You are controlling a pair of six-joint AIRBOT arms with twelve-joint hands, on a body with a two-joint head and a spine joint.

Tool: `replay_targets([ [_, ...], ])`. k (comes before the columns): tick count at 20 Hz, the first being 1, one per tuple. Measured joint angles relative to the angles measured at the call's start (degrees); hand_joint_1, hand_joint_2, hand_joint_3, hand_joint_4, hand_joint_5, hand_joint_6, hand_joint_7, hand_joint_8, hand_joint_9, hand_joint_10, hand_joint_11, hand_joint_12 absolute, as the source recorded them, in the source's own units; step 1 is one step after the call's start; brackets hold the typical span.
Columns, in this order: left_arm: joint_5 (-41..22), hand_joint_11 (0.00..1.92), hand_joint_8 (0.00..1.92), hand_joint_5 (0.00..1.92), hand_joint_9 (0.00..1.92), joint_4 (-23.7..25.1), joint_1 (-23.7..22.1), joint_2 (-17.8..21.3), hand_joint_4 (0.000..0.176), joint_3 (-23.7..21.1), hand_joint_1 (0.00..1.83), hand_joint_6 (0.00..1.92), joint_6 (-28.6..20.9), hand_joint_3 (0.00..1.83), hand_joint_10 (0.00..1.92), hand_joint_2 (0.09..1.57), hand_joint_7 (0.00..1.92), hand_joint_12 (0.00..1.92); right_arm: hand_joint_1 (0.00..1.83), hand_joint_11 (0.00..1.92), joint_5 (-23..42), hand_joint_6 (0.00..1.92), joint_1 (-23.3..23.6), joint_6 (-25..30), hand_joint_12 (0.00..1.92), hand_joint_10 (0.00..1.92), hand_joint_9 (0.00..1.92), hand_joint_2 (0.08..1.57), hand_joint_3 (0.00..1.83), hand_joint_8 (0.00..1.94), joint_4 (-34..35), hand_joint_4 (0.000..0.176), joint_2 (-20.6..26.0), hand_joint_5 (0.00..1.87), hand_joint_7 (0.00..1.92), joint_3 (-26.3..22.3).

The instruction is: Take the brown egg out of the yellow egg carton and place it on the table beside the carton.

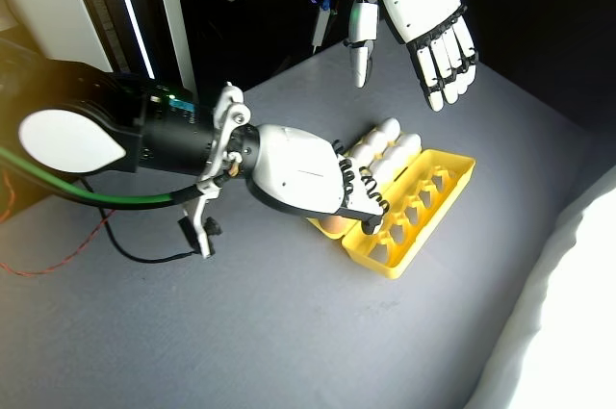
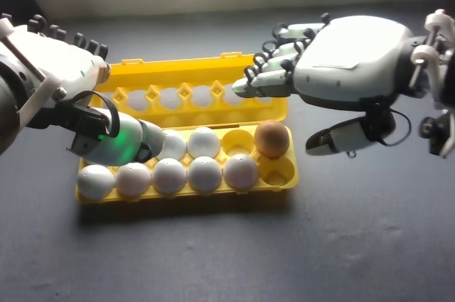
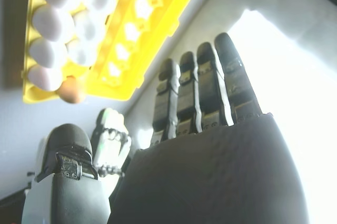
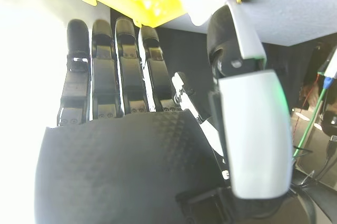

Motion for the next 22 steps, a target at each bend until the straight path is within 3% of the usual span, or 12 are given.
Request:
replay_targets([
  [2,0.00,0.00,0.01,0.22,0.15,0.00,0.00,0.00,0.000,0.00,0.00,0.01,0.00,0.00,0.01,1.16,0.19,0.39,1.26,0.00,0.20,0.01,0.11,0.00,1.01,0.02,0.25,1.04,0.00,0.00,0.07,0.000,-1.27,0.29,0.27,1.42],
  [4,0.00,0.00,0.00,0.20,0.16,0.00,0.00,0.00,0.000,0.00,0.00,0.00,0.00,0.00,0.00,1.16,0.19,0.45,1.33,0.00,-0.24,0.03,0.02,-0.02,1.16,0.04,0.31,0.99,0.00,0.02,0.13,0.000,-2.38,0.36,0.35,2.49],
  [6,0.02,0.00,0.00,0.23,0.18,-0.02,0.00,0.00,0.000,0.00,0.00,0.01,0.00,0.00,0.01,1.17,0.21,0.51,1.31,0.00,-0.33,0.02,-0.13,-0.02,1.20,0.04,0.32,0.98,0.00,0.02,0.17,0.000,-3.28,0.36,0.37,3.15],
  [8,0.00,0.00,0.00,0.21,0.14,-0.02,0.00,0.00,0.000,0.00,0.00,0.00,0.00,0.00,0.00,1.17,0.18,0.45,1.31,0.00,-0.72,0.05,-0.39,0.00,1.39,0.10,0.43,0.93,0.00,0.05,0.17,0.000,-4.42,0.45,0.48,3.65],
  [9,0.02,0.00,0.01,0.22,0.16,0.00,0.00,0.00,0.000,0.00,0.00,0.00,0.00,0.00,0.01,1.18,0.20,0.46,1.32,0.00,-0.70,0.03,-0.59,0.00,1.24,0.07,0.37,0.96,0.00,0.02,0.15,0.000,-5.01,0.40,0.43,4.11],
  [11,-0.02,0.00,0.01,0.24,0.20,0.00,0.00,0.00,0.000,0.00,0.00,0.01,0.00,0.00,0.01,1.18,0.24,0.54,1.34,0.00,-1.20,0.03,-1.16,0.00,1.16,0.06,0.35,0.97,0.00,0.01,0.37,0.000,-5.81,0.41,0.43,4.76],
  [16,0.07,0.00,0.00,0.25,0.20,0.02,0.00,0.00,0.000,0.00,0.05,0.00,0.00,0.00,0.00,1.18,0.24,0.52,1.26,0.00,-1.11,0.04,-1.70,-0.72,1.32,0.08,0.43,0.97,0.00,0.02,0.74,0.000,-6.99,0.49,0.50,5.73],
  [17,-0.02,0.00,0.00,0.25,0.21,0.02,0.00,0.00,0.000,0.00,0.07,0.00,0.00,0.00,0.00,1.18,0.24,0.54,1.20,0.00,-1.22,0.02,-1.99,-0.70,1.28,0.06,0.39,1.02,0.01,0.01,0.79,0.000,-7.32,0.46,0.45,5.95],
  [19,-0.04,0.00,0.00,0.23,0.19,0.07,0.00,0.00,0.000,0.00,0.00,0.00,0.00,0.00,0.00,1.17,0.21,0.52,1.27,0.00,-1.07,0.00,-2.58,-0.72,1.17,0.04,0.34,1.01,0.00,0.00,0.79,0.000,-7.96,0.40,0.40,6.34],
  [21,0.04,0.00,0.01,0.29,0.25,0.09,0.00,0.00,0.000,0.00,0.06,0.01,0.00,0.00,0.01,1.16,0.28,0.62,1.33,0.00,-0.87,0.00,-2.69,-0.72,1.19,0.04,0.35,0.99,0.00,0.00,1.44,0.000,-8.68,0.39,0.40,6.99],
  [22,0.07,0.00,0.00,0.26,0.23,0.13,0.00,0.00,0.000,0.00,0.04,0.00,0.00,0.00,0.00,1.17,0.26,0.59,1.35,0.00,-0.57,0.00,-2.69,-0.72,1.22,0.04,0.35,0.98,0.00,0.00,1.92,0.000,-8.96,0.39,0.41,7.50],
])
